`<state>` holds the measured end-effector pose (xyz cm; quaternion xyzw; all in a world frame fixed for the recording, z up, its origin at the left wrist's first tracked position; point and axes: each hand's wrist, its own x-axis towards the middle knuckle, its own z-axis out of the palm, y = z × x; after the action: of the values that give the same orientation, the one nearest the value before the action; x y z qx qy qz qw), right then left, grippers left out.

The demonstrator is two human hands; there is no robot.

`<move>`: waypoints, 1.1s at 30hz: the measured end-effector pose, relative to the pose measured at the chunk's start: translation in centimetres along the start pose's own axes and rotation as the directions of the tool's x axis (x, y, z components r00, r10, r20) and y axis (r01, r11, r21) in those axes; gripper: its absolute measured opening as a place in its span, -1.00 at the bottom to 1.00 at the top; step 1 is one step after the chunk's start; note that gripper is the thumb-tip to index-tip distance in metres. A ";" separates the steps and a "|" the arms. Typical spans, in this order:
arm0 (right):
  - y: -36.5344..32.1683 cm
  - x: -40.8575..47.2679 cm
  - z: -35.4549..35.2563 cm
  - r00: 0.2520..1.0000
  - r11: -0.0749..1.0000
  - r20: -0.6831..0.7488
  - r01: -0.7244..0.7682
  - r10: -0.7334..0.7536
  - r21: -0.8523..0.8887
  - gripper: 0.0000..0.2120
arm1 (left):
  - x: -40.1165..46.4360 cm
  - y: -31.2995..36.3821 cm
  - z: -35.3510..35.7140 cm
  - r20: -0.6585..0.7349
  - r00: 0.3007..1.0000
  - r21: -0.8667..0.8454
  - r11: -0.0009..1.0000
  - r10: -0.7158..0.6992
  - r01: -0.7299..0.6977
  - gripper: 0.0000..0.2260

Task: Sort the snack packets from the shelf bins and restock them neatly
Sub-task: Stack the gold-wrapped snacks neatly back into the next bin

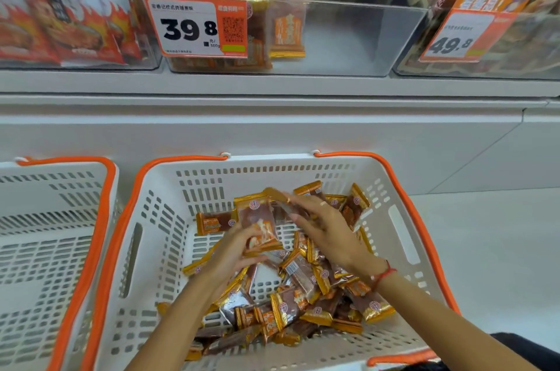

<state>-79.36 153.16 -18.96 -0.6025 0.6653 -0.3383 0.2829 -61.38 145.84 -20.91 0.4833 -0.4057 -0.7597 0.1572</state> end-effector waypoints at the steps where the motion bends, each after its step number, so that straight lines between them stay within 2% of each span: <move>1: -0.3 0.0 0.3 1.000 0.999 0.011 0.025 -0.025 -0.048 -0.60 | -0.3 0.4 0.3 -0.001 0.999 0.010 0.999 0.049 -0.049 -0.68; 3: -0.9 0.0 1.0 0.995 0.998 0.093 0.035 -0.031 -0.052 -0.61 | -0.5 0.7 0.9 0.026 0.994 -0.028 0.994 0.108 -0.107 -0.64; 6: -1.9 0.3 1.2 0.985 0.974 0.164 -0.080 0.045 0.212 -0.66 | -0.6 0.5 1.3 0.029 0.993 -0.117 0.987 0.114 -0.110 -0.61; 7: -2.2 0.5 0.8 0.987 0.961 0.140 -0.111 0.077 0.255 -0.67 | -0.7 0.5 1.4 0.045 0.992 -0.128 0.985 0.120 -0.114 -0.63; 11: -1.7 1.5 -0.8 0.952 0.929 -0.009 -0.298 0.307 0.220 -0.56 | -1.0 1.0 1.5 0.073 0.988 -0.217 0.969 0.138 -0.119 -0.74; 13: -1.7 1.8 -1.2 0.945 0.929 -0.043 -0.309 0.324 0.205 -0.69 | -1.1 1.7 1.5 0.069 0.992 -0.227 0.970 0.110 -0.092 -0.77; 15: -2.0 2.0 -2.6 0.947 0.898 0.020 -0.310 0.320 0.312 -0.81 | -1.2 2.5 1.1 0.061 0.993 -0.162 0.983 0.102 -0.091 -0.76; 16: -2.5 2.2 -3.5 0.947 0.880 0.106 -0.322 0.305 0.349 -0.80 | -1.2 2.9 0.7 0.064 0.993 -0.112 0.990 0.095 -0.088 -0.68; 18: -3.0 2.8 -5.1 0.917 0.906 0.316 -0.332 0.245 0.261 -0.68 | -0.8 3.5 -0.7 0.094 0.993 0.068 0.995 0.067 -0.073 -0.45; 20: -2.8 3.8 -4.8 0.877 0.943 0.420 -0.309 0.232 0.125 -0.59 | -0.5 3.8 -1.8 0.200 0.980 0.330 0.943 -0.020 -0.048 -0.30; 22: -2.9 4.5 -3.0 0.903 0.957 0.366 -0.275 0.223 0.096 -0.58 | -0.6 3.6 -2.0 0.290 0.946 0.505 0.863 -0.143 -0.024 -0.31; 23: -3.1 4.7 -2.1 0.930 0.962 0.307 -0.248 0.203 0.116 -0.61 | -0.6 3.3 -1.9 0.299 0.941 0.523 0.852 -0.158 -0.023 -0.42; 25: -2.4 5.1 -0.6 0.958 0.931 0.162 -0.271 0.236 0.244 -0.72 | -0.4 2.5 -1.8 0.273 0.956 0.453 0.891 -0.109 -0.028 -0.68; 26: -1.5 5.0 0.0 0.958 0.920 0.088 -0.285 0.271 0.268 -0.78 | -0.1 1.7 -2.2 0.249 0.966 0.402 0.915 -0.074 -0.033 -0.69; 28: 1.5 4.3 1.5 0.894 0.886 0.037 -0.447 0.446 0.123 -0.81 | 0.8 0.3 -3.1 0.156 0.987 0.317 0.948 -0.043 -0.009 -0.62; 29: 2.7 3.1 2.4 0.840 0.846 0.100 -0.533 0.533 -0.025 -0.77 | 1.1 -0.3 -3.7 0.109 0.993 0.239 0.971 -0.045 0.018 -0.63; 30: 4.0 1.1 3.0 0.782 0.794 0.178 -0.544 0.597 -0.272 -0.78 | 1.3 -0.7 -4.1 0.073 0.996 0.138 0.989 -0.056 0.046 -0.68; 31: 4.7 -0.3 3.7 0.729 0.731 0.267 -0.442 0.631 -0.520 -0.87 | 1.4 -1.1 -4.5 0.053 0.996 0.046 0.997 -0.070 0.067 -0.74; 32: 4.9 -1.7 4.3 0.702 0.690 0.339 -0.296 0.626 -0.661 -0.92 | 1.5 -1.4 -4.9 0.043 0.997 -0.026 0.997 -0.070 0.071 -0.78; 33: 5.3 -2.8 4.9 0.673 0.658 0.344 -0.283 0.655 -0.698 -0.82 | 1.5 -1.7 -5.3 0.040 0.997 -0.078 0.995 -0.064 0.067 -0.79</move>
<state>-78.42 155.60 -26.26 -0.5259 0.7571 0.1731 0.3469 -57.28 143.44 -24.19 0.4755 -0.3622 -0.7887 0.1436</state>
